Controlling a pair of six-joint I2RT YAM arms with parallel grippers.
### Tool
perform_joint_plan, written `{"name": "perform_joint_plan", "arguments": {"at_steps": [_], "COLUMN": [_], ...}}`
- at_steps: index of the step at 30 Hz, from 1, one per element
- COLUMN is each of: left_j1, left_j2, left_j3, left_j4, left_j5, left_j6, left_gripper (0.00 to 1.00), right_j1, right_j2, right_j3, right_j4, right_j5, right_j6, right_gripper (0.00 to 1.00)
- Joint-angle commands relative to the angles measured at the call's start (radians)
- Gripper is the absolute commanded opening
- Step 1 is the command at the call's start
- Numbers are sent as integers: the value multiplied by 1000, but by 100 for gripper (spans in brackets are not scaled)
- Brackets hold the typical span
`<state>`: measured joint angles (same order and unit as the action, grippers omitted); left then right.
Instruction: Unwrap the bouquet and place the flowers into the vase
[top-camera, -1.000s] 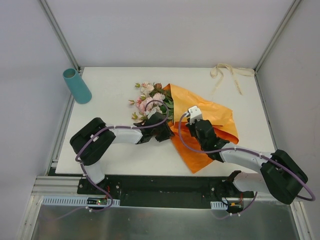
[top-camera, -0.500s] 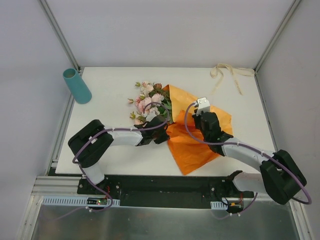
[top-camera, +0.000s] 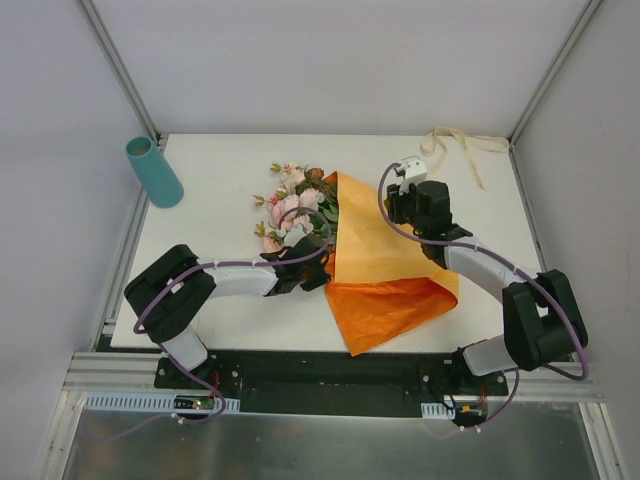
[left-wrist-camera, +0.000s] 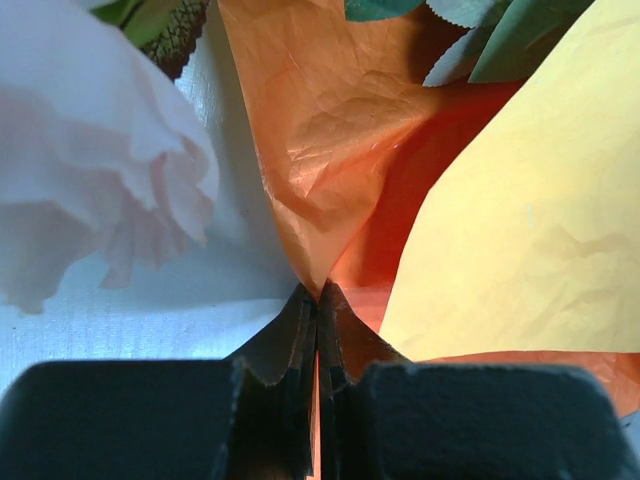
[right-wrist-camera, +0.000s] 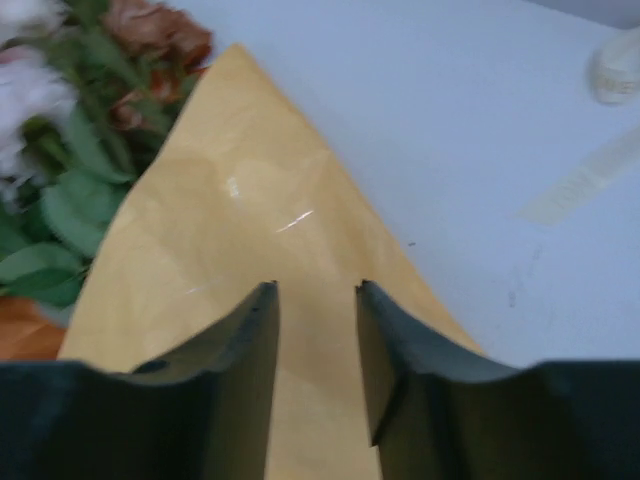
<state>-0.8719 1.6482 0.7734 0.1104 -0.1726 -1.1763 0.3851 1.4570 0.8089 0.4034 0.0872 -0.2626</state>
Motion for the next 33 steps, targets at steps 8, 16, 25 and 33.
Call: {"name": "perform_joint_plan", "arguments": {"at_steps": [8, 16, 25, 33], "left_j1": [-9, -9, -10, -10], "left_j2": [-24, -25, -24, -34], "left_j3": [-34, -31, -46, -62], "left_j4": [-64, -49, -26, -29], "left_j5": [-16, 1, 9, 2], "left_j6": [21, 15, 0, -13], "left_gripper": [0, 0, 0, 0], "right_j1": [207, 374, 449, 437], "right_j2": [-308, -373, -256, 0], "right_j3": [-306, -359, -376, -349], "right_j4": [-72, -255, -198, 179], "right_j5": [-389, -230, 15, 282], "right_j6": [-519, -609, -688, -802], "right_gripper": [73, 83, 80, 49]}}
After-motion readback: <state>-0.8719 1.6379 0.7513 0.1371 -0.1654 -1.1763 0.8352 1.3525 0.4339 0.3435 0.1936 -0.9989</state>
